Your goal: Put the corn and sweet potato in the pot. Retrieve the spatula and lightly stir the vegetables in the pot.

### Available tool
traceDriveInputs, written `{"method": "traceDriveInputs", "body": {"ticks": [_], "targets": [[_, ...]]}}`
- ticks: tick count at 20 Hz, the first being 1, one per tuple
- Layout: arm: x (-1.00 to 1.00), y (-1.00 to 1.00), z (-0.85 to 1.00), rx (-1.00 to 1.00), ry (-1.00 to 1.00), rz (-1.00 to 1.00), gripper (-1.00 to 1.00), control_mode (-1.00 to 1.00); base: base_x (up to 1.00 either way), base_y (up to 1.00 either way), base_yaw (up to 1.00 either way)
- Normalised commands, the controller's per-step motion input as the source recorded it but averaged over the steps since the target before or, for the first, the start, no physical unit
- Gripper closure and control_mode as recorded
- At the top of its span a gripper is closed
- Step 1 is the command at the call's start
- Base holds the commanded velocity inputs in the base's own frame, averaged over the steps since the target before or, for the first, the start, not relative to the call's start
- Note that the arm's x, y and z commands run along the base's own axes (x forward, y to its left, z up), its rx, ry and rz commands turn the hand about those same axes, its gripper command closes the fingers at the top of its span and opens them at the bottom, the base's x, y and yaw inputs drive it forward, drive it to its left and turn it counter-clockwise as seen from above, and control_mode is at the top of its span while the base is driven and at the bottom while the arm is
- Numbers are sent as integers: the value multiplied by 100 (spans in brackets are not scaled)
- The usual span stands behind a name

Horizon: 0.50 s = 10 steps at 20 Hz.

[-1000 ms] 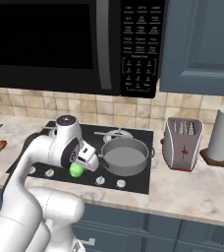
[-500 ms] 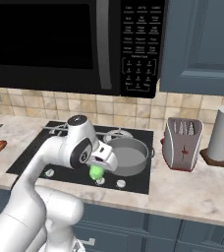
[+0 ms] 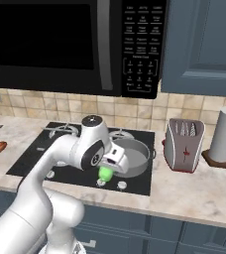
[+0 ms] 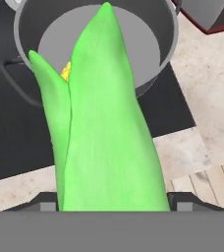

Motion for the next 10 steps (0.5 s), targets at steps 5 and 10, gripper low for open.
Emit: {"method": "traceDriveInputs", "body": {"ticks": [5,10], "targets": [[16,0,10,5,-1,0,100,-100,0,0,0],[52,0,10,1,0,0,100,-100,0,0,0]]}}
